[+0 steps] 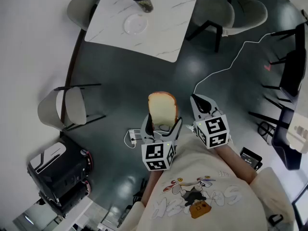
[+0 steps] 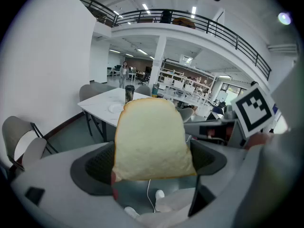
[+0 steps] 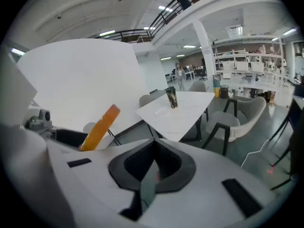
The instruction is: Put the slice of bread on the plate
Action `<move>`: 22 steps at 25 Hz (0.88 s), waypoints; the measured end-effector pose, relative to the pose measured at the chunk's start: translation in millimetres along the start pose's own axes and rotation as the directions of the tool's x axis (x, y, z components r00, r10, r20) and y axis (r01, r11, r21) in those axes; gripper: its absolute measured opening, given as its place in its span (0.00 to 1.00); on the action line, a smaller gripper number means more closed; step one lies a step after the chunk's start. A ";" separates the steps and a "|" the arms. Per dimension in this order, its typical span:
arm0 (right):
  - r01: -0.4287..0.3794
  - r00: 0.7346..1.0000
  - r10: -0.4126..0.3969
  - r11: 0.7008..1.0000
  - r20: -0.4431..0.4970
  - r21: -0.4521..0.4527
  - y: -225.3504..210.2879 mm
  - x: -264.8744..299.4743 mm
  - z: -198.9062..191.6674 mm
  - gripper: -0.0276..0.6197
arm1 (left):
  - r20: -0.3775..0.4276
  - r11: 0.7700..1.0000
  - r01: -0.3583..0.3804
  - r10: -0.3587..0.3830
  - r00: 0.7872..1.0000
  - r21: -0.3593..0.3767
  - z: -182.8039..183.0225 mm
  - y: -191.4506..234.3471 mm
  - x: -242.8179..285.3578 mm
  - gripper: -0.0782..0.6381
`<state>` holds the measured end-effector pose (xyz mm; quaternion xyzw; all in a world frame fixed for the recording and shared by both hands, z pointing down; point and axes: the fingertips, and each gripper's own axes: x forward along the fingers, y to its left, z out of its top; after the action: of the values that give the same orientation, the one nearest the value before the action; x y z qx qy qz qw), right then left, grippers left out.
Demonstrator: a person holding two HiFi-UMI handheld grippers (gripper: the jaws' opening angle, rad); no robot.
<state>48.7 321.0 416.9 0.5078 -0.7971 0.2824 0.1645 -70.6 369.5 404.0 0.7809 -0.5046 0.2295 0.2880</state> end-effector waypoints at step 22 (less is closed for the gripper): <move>-0.106 0.994 0.104 0.993 0.042 0.043 12.5 -39.3 3.8 0.05 | 0.033 0.998 -0.062 0.062 0.998 -0.018 -2.0 -35.3 -33.1 0.82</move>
<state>54.4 351.0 388.7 0.4743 -0.8192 0.2983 0.1221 -51.0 404.1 376.3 0.7660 -0.5352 0.2209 0.2791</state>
